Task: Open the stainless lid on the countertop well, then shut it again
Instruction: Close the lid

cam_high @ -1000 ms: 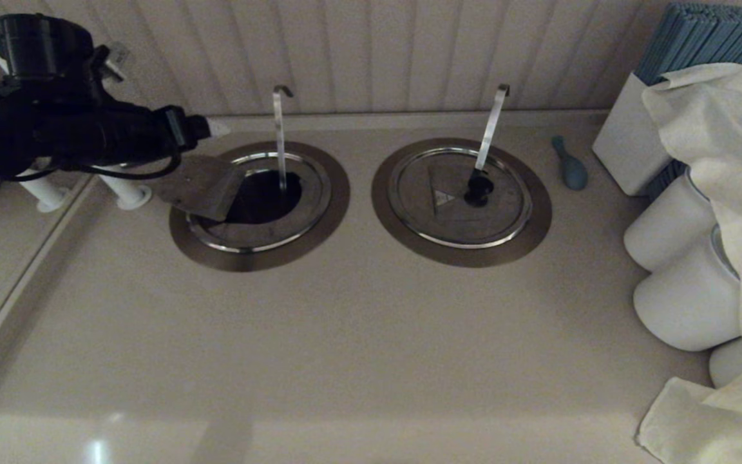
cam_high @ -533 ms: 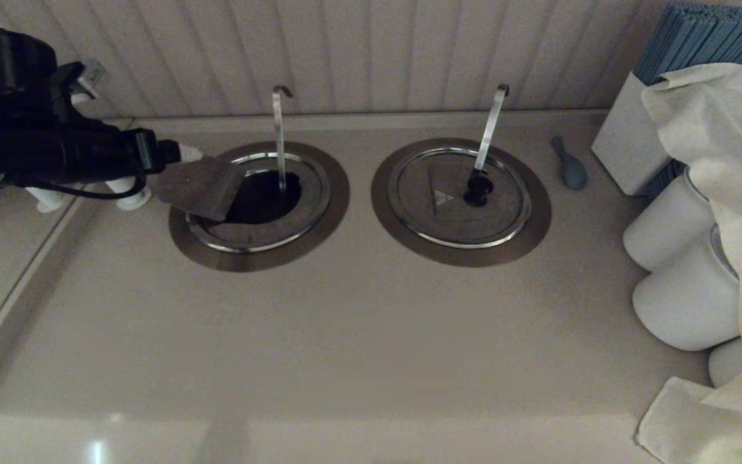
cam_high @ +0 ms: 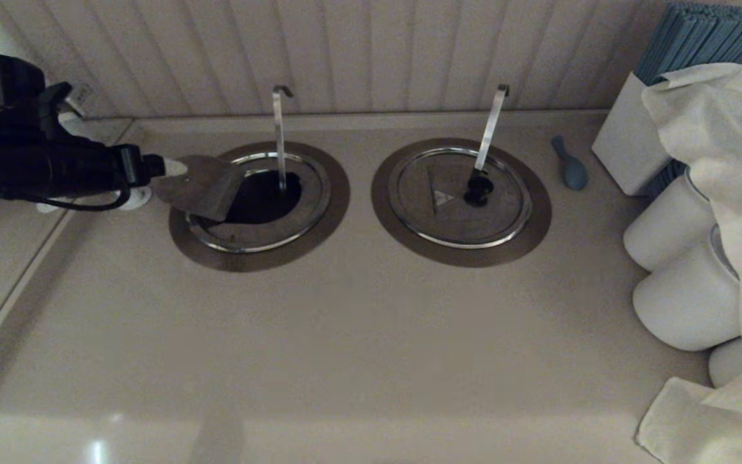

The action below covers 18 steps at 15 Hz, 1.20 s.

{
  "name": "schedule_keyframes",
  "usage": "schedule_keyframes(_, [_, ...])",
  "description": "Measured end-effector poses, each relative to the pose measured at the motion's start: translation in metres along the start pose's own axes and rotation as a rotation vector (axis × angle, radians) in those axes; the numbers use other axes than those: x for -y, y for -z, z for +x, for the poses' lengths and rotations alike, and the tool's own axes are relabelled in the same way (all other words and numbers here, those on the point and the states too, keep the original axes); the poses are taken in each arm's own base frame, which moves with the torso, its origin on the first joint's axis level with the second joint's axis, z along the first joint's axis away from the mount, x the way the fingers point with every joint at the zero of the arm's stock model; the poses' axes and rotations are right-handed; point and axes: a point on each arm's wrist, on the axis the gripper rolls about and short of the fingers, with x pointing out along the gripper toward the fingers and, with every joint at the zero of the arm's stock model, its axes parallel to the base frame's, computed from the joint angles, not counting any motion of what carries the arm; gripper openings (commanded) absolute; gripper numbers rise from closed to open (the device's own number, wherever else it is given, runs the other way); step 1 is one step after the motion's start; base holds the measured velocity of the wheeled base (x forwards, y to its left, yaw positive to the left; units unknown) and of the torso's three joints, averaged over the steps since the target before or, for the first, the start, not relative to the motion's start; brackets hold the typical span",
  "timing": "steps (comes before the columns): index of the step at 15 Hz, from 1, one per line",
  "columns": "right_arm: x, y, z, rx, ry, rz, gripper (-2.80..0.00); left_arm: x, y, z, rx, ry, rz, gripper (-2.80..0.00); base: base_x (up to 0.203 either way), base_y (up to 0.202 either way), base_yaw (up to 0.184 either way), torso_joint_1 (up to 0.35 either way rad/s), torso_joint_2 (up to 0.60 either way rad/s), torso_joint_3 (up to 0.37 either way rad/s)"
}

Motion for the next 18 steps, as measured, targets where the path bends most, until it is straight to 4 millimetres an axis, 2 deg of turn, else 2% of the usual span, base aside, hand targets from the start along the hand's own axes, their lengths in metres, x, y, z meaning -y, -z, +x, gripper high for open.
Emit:
schedule_keyframes(4, [0.000,0.000,0.000,0.000,-0.001,0.000,-2.80,-0.017,0.004,0.006,-0.017,0.031,-0.021,0.00,0.000,0.000,0.000,0.000,0.00,0.000])
schedule_keyframes(12, [0.000,0.000,0.000,-0.001,0.000,0.000,-2.80,-0.022,0.016,0.024,-0.064,0.087,-0.038,0.00,0.000,0.000,0.000,0.000,0.00,0.000])
schedule_keyframes(18, [0.000,0.000,0.000,-0.001,0.000,0.000,-2.80,-0.027,0.020,0.044,-0.025,0.131,-0.070,0.00,0.000,0.000,0.000,0.000,0.00,0.000])
